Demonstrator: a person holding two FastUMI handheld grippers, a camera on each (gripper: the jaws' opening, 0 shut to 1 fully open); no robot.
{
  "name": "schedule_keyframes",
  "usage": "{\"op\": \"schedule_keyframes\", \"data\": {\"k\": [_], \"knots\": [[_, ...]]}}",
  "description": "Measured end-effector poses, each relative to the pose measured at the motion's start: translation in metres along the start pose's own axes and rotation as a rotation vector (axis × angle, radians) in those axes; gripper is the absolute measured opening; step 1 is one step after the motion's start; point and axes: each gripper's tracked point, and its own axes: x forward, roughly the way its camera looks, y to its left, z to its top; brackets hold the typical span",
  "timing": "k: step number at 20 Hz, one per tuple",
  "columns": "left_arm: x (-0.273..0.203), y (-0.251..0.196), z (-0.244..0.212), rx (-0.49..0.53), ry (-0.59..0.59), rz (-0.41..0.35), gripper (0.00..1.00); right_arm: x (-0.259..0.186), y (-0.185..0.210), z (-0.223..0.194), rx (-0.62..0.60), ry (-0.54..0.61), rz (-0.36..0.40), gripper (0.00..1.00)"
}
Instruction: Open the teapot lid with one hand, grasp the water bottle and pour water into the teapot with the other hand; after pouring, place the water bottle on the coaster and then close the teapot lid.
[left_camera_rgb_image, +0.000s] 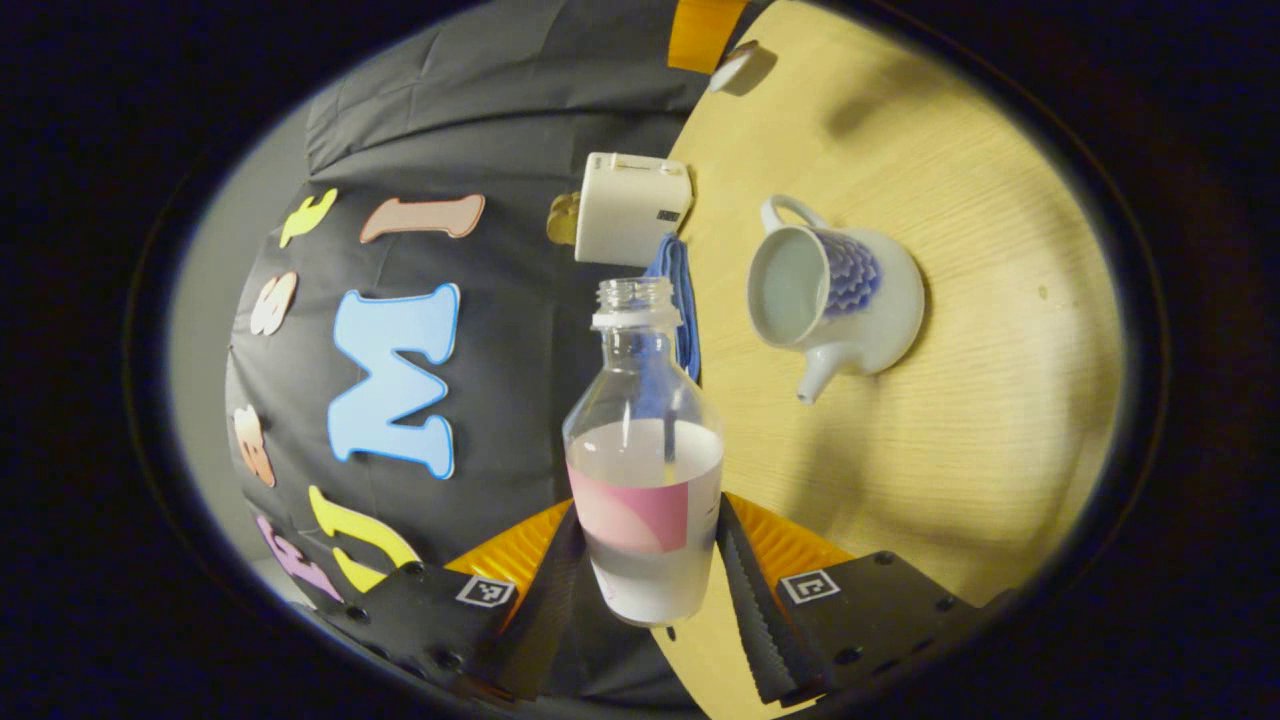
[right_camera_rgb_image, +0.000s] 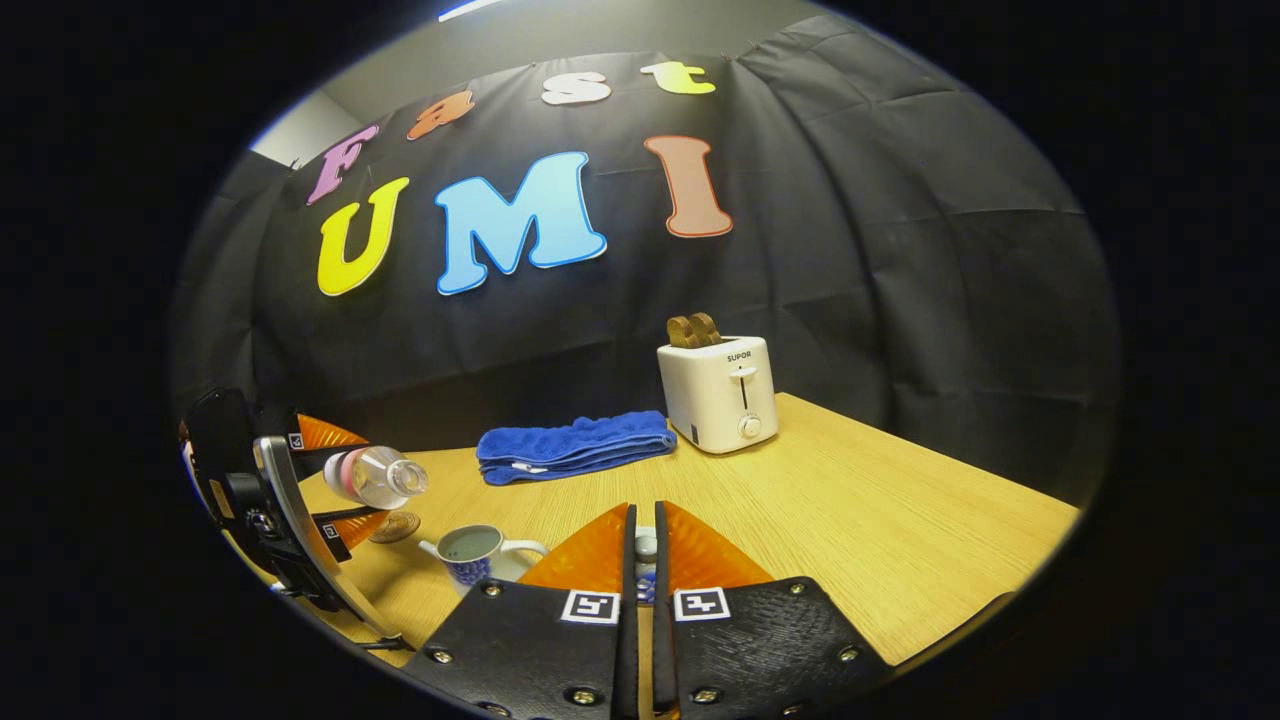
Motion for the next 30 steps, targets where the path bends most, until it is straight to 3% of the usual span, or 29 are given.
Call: {"op": "schedule_keyframes", "data": {"k": [11, 30], "knots": [[0.006, 0.005, 0.003, 0.263, 0.025, -0.028, 0.87, -0.007, -0.017, -0.009, 0.027, 0.014, -0.01, 0.06], [0.003, 0.016, 0.001, 0.436, 0.048, -0.024, 0.87, -0.013, -0.024, -0.019, 0.05, 0.026, 0.005, 0.06]]}}
